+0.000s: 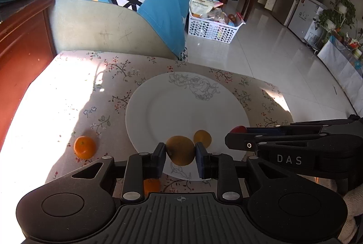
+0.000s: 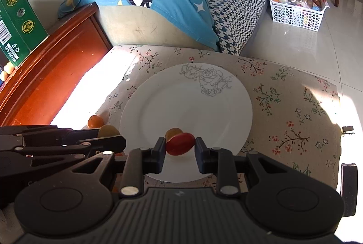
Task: Organize fruits
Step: 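Lower the yellow fruit onto the plate with the left tool while the right tool releases the tomato there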
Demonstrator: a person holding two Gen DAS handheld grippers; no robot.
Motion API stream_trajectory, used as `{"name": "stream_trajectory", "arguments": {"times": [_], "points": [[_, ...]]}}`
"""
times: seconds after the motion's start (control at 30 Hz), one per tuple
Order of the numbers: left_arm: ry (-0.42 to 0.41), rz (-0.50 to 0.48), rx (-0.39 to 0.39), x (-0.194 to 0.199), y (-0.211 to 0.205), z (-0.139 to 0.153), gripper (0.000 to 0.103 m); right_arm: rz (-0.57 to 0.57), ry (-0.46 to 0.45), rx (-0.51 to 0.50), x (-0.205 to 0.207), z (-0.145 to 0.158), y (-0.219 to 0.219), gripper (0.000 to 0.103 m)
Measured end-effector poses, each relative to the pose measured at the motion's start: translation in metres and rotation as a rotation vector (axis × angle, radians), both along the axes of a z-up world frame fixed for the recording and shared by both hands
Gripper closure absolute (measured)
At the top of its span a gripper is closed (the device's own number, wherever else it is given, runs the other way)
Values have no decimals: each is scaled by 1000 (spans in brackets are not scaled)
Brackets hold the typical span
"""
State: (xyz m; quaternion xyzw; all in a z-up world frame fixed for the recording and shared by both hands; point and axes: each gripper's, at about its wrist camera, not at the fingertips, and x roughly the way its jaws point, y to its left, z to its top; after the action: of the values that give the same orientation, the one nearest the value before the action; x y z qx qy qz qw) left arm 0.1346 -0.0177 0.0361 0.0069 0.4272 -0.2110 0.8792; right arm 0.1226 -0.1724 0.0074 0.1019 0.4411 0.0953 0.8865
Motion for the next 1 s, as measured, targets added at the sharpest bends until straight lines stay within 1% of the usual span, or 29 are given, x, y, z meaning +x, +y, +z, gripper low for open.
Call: {"name": "stream_trajectory", "arguments": {"times": [0.2,0.33,0.43,0.5,0.63,0.73,0.83,0.9,0.97,1.0], "points": [[7,-5,1,7,-5,-4,78,-41,26,31,5,-5,-7,75],[-5,5,28,8,3,-2,78,-47,35,52,6,-4,-10,75],[1,20,21,6,14,-2,78,-46,44,53,7,-4,-9,75],[21,32,7,8,17,-5,78,-54,55,43,8,-7,-7,75],[30,21,7,13,5,-10,78,-62,61,34,10,-9,-6,75],[36,9,-5,14,-2,-11,78,-85,63,39,11,-10,-9,72],[9,15,10,14,-5,-9,75,-96,57,46,11,-9,-10,72],[-4,16,23,15,-5,-5,69,-94,47,48,10,-7,-10,72],[-15,40,14,16,1,1,57,-85,36,60,10,-5,-8,72],[-19,58,7,18,6,3,55,-75,30,64,10,-4,-6,71]]}}
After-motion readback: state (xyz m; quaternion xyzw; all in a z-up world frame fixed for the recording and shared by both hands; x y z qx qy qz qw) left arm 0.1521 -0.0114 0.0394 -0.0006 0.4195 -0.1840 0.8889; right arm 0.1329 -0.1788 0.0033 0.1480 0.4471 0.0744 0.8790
